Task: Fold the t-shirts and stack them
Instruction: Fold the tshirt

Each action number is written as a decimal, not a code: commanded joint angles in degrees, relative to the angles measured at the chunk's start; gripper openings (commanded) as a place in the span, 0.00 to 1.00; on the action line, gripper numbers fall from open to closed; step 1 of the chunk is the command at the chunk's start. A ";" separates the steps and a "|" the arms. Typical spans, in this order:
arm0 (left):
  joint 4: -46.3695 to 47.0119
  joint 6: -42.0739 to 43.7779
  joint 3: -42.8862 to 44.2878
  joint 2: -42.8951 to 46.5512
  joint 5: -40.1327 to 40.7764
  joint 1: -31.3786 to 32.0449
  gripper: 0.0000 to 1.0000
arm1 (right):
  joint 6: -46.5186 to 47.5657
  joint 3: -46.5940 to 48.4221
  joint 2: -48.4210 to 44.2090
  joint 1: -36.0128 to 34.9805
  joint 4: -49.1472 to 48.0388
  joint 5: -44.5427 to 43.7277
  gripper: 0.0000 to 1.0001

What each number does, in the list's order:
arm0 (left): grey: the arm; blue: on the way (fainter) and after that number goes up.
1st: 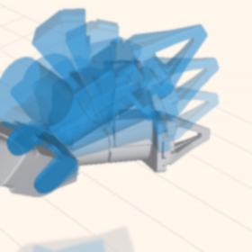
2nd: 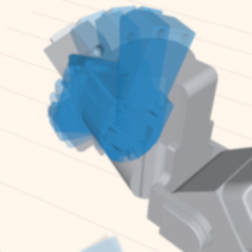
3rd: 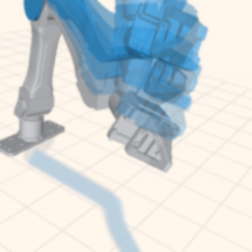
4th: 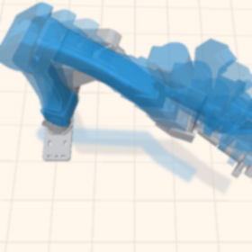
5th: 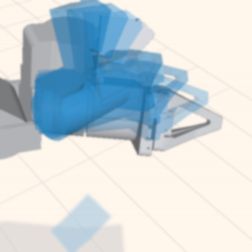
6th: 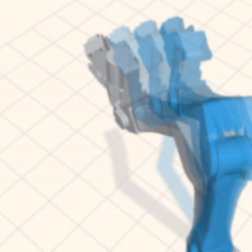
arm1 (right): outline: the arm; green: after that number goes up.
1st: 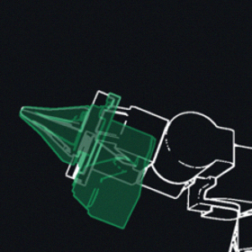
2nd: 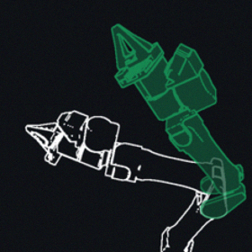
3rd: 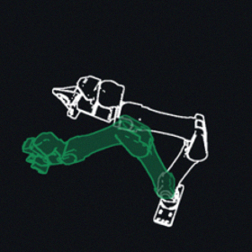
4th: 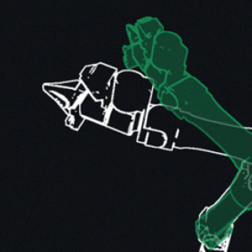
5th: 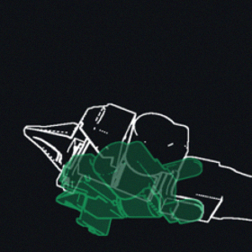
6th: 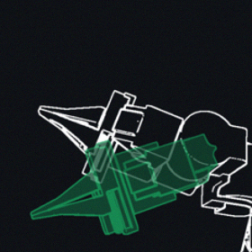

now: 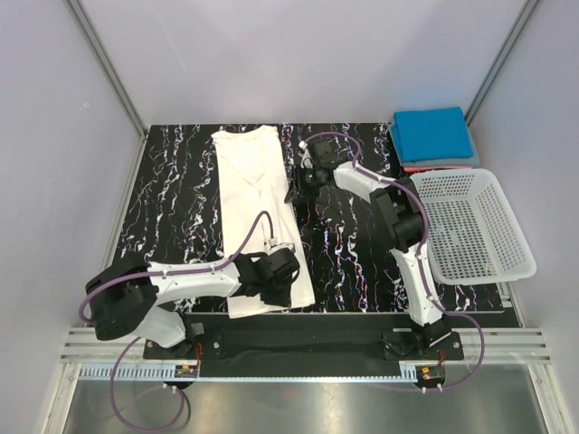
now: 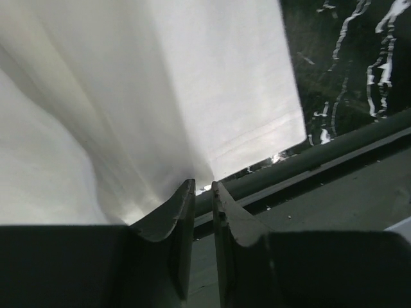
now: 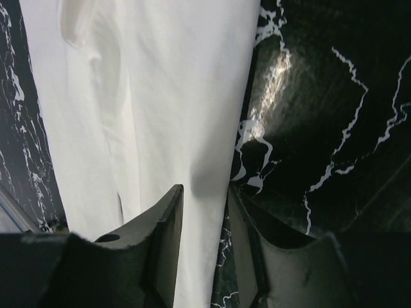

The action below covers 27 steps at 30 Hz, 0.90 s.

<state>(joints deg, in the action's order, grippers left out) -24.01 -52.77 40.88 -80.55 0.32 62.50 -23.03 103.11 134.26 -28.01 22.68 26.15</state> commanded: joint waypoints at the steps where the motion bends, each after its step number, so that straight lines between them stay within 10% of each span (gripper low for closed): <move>1: -2.26 -2.85 -0.19 -2.32 2.84 0.60 0.20 | 2.02 5.16 3.46 0.41 2.80 -1.54 0.41; 8: -2.88 -6.37 -2.03 -4.35 3.11 2.01 0.17 | 1.85 10.53 9.09 1.11 4.66 -4.09 0.00; 17: -5.34 -8.40 -3.36 -4.79 4.87 2.10 0.15 | 1.14 11.41 9.62 2.96 3.78 -3.21 0.00; 27: -12.90 2.73 13.31 1.10 4.00 1.92 0.36 | 1.23 6.23 -1.17 3.14 9.55 -2.23 0.40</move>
<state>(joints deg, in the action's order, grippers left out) -34.39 -56.75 46.33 -82.85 3.27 64.40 -23.59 111.83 139.68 -25.23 25.54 28.12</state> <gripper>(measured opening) 0.342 0.381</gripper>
